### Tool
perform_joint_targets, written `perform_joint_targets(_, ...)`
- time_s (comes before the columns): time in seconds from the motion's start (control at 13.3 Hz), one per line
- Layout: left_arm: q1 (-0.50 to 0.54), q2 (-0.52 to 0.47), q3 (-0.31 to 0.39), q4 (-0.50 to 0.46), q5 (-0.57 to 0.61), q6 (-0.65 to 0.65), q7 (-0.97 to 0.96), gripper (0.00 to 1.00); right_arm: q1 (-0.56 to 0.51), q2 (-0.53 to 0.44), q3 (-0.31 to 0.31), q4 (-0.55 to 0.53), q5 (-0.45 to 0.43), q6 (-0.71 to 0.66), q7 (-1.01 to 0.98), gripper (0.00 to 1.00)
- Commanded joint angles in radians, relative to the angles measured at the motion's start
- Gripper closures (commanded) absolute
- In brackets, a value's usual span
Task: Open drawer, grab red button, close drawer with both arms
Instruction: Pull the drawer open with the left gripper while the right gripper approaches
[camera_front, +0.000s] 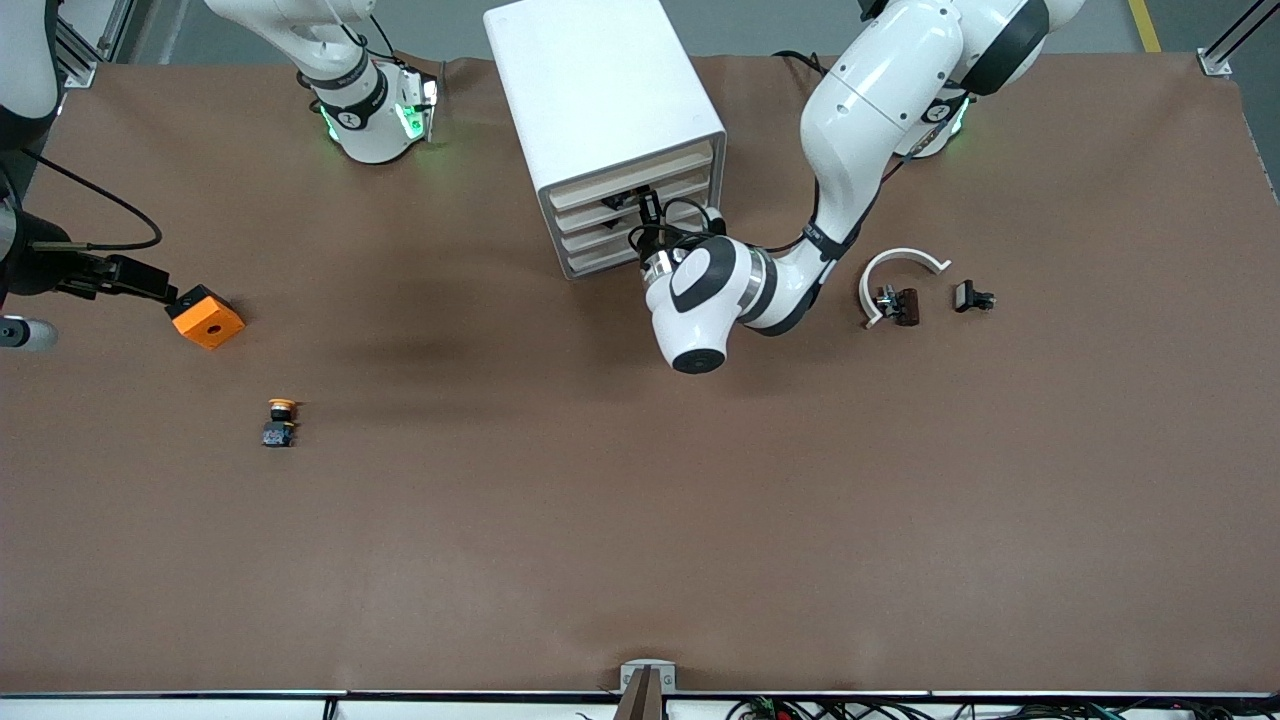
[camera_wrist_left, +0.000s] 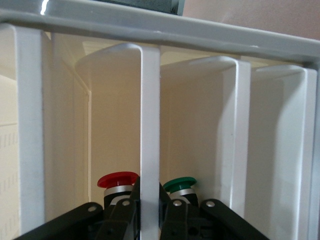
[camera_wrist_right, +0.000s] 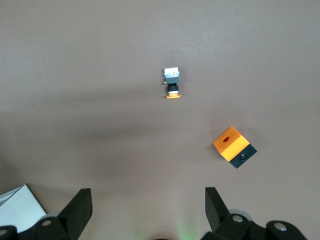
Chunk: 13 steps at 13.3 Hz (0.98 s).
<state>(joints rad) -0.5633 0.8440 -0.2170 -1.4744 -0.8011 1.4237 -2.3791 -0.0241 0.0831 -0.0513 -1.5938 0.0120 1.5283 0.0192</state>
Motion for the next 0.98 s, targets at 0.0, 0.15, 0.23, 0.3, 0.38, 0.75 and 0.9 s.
perform_joint_targets(0.0, 0.008, 0.004, 0.019, 0.009, -0.003, 0.009, -0.014, 1.0, 0.027, 0.014, 0.005, 0.025, 0.029, 0.007, 0.129, 0.0)
perform_joint_targets(0.15, 0.016, 0.003, 0.045, 0.016, -0.006, 0.011, -0.012, 1.0, 0.091, 0.012, 0.005, 0.025, 0.032, 0.007, 0.236, 0.0)
perform_joint_targets(0.23, 0.025, 0.003, 0.057, 0.023, -0.006, 0.027, -0.012, 1.0, 0.122, 0.012, 0.005, 0.025, 0.054, 0.007, 0.305, 0.0)
perform_joint_targets(0.3, 0.036, 0.003, 0.061, 0.034, -0.013, 0.055, -0.018, 1.0, 0.162, 0.012, 0.005, 0.025, 0.058, 0.009, 0.385, 0.0)
perform_joint_targets(0.38, 0.046, 0.001, 0.064, 0.04, -0.021, 0.076, -0.02, 1.0, 0.192, 0.012, 0.005, 0.022, 0.066, 0.015, 0.463, 0.0)
perform_joint_targets(0.75, 0.092, 0.003, 0.067, 0.088, -0.03, 0.161, -0.008, 1.0, 0.381, 0.017, 0.005, 0.02, 0.089, 0.065, 0.726, 0.0)
perform_joint_targets(0.9, 0.138, -0.002, 0.065, 0.088, -0.032, 0.172, -0.006, 1.0, 0.465, 0.032, 0.005, 0.02, 0.089, 0.101, 0.833, 0.0)
